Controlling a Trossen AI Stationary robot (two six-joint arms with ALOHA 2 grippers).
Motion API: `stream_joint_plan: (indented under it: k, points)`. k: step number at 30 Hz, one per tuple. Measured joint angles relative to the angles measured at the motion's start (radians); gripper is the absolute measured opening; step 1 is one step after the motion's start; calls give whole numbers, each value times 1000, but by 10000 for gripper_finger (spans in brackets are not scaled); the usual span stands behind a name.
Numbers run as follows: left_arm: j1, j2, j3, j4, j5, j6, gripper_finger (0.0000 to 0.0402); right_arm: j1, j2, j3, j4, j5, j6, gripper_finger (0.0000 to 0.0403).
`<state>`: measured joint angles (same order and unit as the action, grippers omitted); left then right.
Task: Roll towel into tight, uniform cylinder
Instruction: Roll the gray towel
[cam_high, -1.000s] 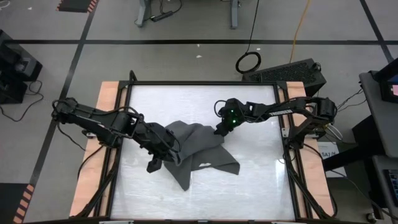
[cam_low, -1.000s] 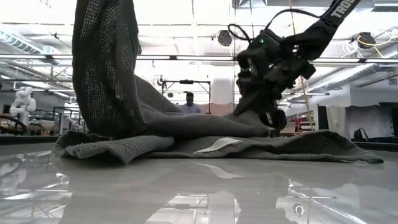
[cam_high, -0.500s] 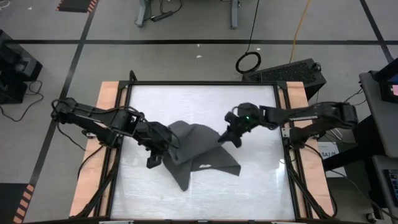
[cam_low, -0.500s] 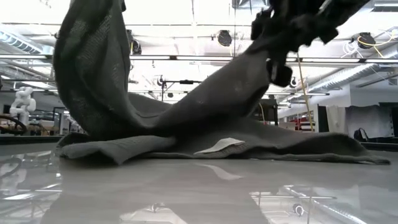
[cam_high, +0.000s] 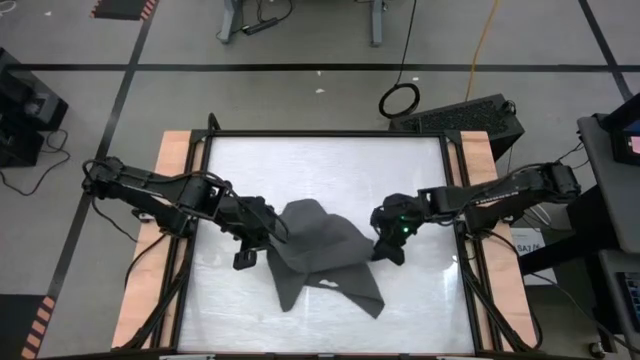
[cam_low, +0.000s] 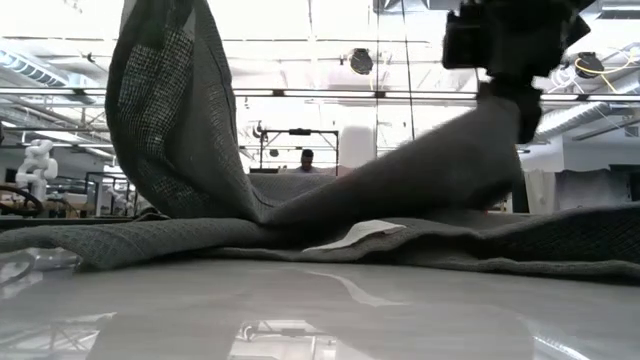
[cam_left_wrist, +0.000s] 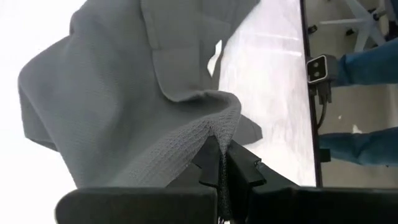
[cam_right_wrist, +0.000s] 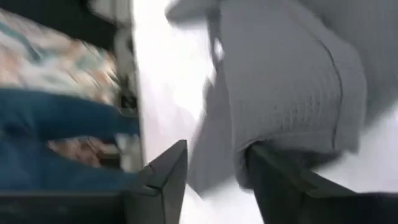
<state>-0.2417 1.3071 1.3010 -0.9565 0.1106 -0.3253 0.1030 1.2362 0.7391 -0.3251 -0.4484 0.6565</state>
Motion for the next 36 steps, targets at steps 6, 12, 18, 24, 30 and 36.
stream_joint_plan:
  k: [6, 12, 18, 24, 30, 36]
  points:
    - [-1, 9, 0, -7, -4, -1, 6, 19, 0, 0, -146, 33, -47, 186]
    - [-4, 30, -2, -13, -3, -6, 6, -29, 5, 0, -145, 187, 14, 187]
    - [-4, 51, -2, -11, -2, -7, 6, -148, 102, -57, -34, 52, -83, 188]
    - [-4, 59, -2, -3, -2, -34, 6, -237, 232, -142, 133, -99, -84, 188]
    - [-4, 58, -2, 2, -2, -115, 6, -279, 302, -186, 312, -221, -11, 187]
    - [-4, 58, -2, 7, -18, -140, 6, -281, 305, -187, 363, -256, -10, 159]
